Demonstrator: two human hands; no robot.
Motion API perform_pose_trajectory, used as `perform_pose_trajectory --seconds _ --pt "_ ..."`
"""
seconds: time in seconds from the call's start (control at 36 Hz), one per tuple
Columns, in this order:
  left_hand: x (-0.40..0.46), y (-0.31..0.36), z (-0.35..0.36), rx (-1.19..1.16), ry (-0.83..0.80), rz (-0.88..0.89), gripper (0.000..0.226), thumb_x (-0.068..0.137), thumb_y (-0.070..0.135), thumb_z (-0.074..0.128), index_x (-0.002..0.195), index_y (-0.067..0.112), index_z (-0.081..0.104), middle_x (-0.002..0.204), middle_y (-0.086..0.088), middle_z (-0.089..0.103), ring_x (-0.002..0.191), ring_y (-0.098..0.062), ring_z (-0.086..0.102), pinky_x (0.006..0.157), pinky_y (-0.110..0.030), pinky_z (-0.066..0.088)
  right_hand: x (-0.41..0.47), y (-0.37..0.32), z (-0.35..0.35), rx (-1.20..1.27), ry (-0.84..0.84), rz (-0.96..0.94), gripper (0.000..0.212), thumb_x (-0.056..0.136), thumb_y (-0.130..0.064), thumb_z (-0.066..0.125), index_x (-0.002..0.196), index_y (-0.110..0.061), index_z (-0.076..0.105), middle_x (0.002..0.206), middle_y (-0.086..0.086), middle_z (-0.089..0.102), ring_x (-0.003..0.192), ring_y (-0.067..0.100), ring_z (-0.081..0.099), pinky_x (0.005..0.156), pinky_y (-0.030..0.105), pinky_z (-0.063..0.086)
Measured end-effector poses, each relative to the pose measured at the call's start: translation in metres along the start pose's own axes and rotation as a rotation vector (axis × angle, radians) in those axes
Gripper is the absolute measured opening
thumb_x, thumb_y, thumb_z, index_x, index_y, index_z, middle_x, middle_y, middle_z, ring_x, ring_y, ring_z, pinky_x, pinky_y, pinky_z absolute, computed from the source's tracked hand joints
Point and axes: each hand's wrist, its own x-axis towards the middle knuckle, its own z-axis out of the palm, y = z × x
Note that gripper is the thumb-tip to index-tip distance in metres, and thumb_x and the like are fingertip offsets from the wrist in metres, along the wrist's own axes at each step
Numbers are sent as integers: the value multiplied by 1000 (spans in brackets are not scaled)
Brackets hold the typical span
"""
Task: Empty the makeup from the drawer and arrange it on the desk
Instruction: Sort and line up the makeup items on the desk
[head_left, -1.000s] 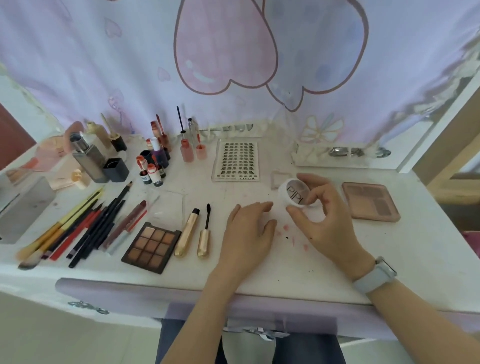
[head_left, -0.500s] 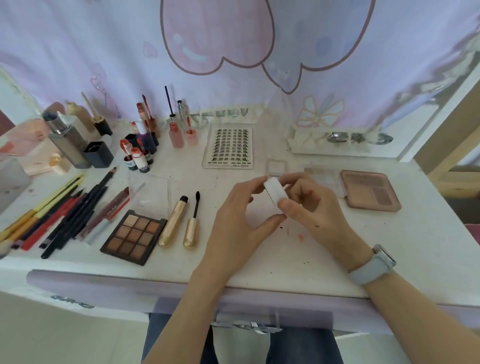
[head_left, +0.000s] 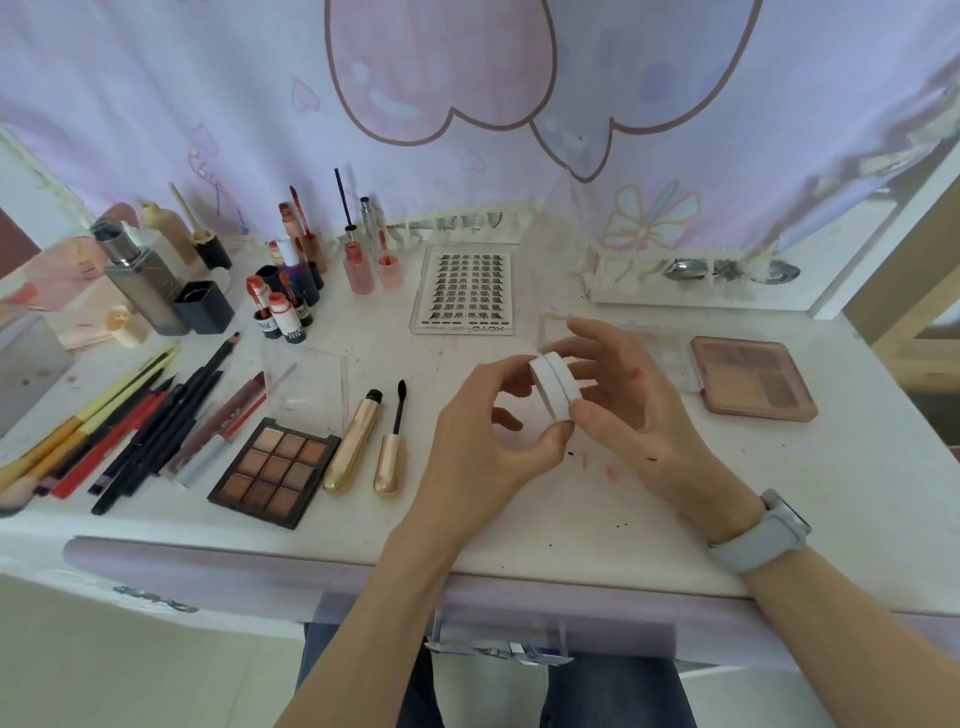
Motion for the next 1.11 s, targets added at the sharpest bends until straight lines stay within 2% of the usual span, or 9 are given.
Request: perform_pose_trajectory --seconds 0.08,0.17,0.25,0.42,0.58,0.78,0.92,1.0,1.11 --pt "0 -2 1 60 -9 24 53 70 22 72 120 22 53 109 10 59 100 -6 54 76 -21 48 2 1 0 -95 41 7 55 81 -36 54 132 -21 39 126 5 52 106 16 56 84 25 49" --pt "0 -4 1 108 -20 58 56 69 26 70 122 25 52 109 13 57 99 -4 53 75 -15 46 4 3 0 -294 92 7 42 81 -46 48 118 -27 51 105 0 58 90 8 57 73 23 48" --pt "1 -6 1 126 -22 86 57 69 25 71 123 26 51 110 12 57 98 -4 53 74 -13 45 3 5 -2 -297 92 -39 36 82 -36 51 116 -24 55 99 3 62 86 13 58 72 28 47" --pt "1 -8 2 132 -20 94 59 70 24 71 124 28 48 111 14 55 97 -3 53 75 -14 45 0 2 -3 -166 9 -33 48 83 -31 50 129 -20 44 122 6 54 103 20 55 81 33 50" --pt "1 -5 3 116 -34 64 59 71 28 69 126 28 48 114 15 54 100 -3 52 77 -12 43 4 -3 -1 -249 39 22 36 84 -40 51 117 -28 55 106 -1 61 88 9 60 75 17 48" --pt "4 8 -8 -22 -33 22 53 71 37 63 118 44 42 107 24 56 100 -5 55 76 -18 48 12 -22 -5 -96 -50 69 34 82 -20 59 116 -23 56 117 8 53 98 20 61 76 26 53" --pt "14 13 -27 -132 -72 -54 43 74 32 68 112 32 49 102 15 62 95 -6 60 76 -23 52 22 -35 -9 8 10 101 34 82 -20 62 116 -19 57 92 -7 67 85 6 63 71 15 47" --pt "21 14 -42 -157 -80 -97 39 77 19 70 105 31 45 105 13 63 96 -3 60 73 -20 51 29 -36 -7 82 92 98 32 80 -20 64 110 -19 56 96 -16 68 88 10 64 75 17 49" --pt "32 13 -67 -94 -103 -124 48 77 17 71 112 30 41 113 11 57 100 2 56 72 -15 48 35 -29 0 128 156 123 29 80 -4 66 101 -17 52 101 -3 62 83 8 65 70 15 50"
